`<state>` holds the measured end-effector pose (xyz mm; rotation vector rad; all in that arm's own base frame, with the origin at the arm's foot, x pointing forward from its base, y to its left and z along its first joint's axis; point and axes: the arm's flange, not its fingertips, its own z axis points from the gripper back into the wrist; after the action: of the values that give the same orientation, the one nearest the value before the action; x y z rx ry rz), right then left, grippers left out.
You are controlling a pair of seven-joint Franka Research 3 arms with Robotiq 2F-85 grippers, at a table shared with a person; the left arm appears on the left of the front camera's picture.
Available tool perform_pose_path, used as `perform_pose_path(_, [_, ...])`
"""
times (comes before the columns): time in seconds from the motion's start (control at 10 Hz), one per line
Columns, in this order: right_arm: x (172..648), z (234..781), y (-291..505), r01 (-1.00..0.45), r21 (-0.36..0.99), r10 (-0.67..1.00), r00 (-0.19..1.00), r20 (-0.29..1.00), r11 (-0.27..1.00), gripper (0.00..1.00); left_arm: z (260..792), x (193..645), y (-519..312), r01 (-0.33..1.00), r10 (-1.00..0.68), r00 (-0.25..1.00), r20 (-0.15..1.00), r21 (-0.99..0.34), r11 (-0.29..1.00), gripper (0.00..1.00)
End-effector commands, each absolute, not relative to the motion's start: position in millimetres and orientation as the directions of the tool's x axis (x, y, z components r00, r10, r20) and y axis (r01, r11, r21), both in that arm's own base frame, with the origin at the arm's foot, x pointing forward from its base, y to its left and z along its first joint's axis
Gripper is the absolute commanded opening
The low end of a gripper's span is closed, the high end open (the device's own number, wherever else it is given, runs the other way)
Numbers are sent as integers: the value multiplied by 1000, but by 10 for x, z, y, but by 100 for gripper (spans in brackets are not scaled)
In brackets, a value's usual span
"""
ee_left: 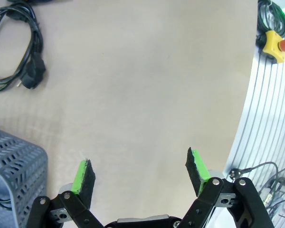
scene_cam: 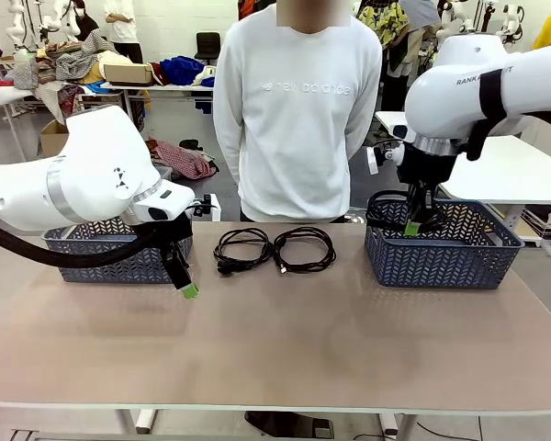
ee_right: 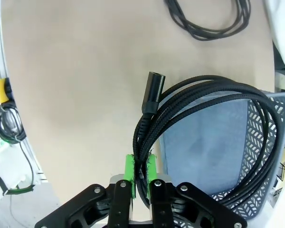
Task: Organize the cables according to human instructions.
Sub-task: Pick up a bundle of cables and place it in the basket indicated by the human.
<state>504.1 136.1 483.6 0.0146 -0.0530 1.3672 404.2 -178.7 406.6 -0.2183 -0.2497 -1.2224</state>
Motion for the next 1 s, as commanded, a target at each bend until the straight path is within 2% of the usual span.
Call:
perform_pose_path(0.0, [4993, 4844, 1399, -981, -21, 980, 192, 45, 194, 0, 4070, 4037, -1773, 942, -894, 327, 306, -34, 333, 100])
perform_pose_path(0.4, [4993, 4844, 1399, -981, -21, 980, 192, 45, 194, 0, 4070, 4037, -1773, 942, -894, 327, 306, -34, 333, 100])
perform_pose_path(0.5, [5023, 4823, 1415, -981, -18, 980, 192, 44, 193, 12, 4070, 4037, -1773, 942, -894, 327, 306, -34, 333, 100])
perform_pose_path(0.9, [5218, 4838, 1119, -969, -68, 971, 238, 8, 238, 12, 4070, 4037, -1773, 942, -894, 327, 306, -34, 333, 100])
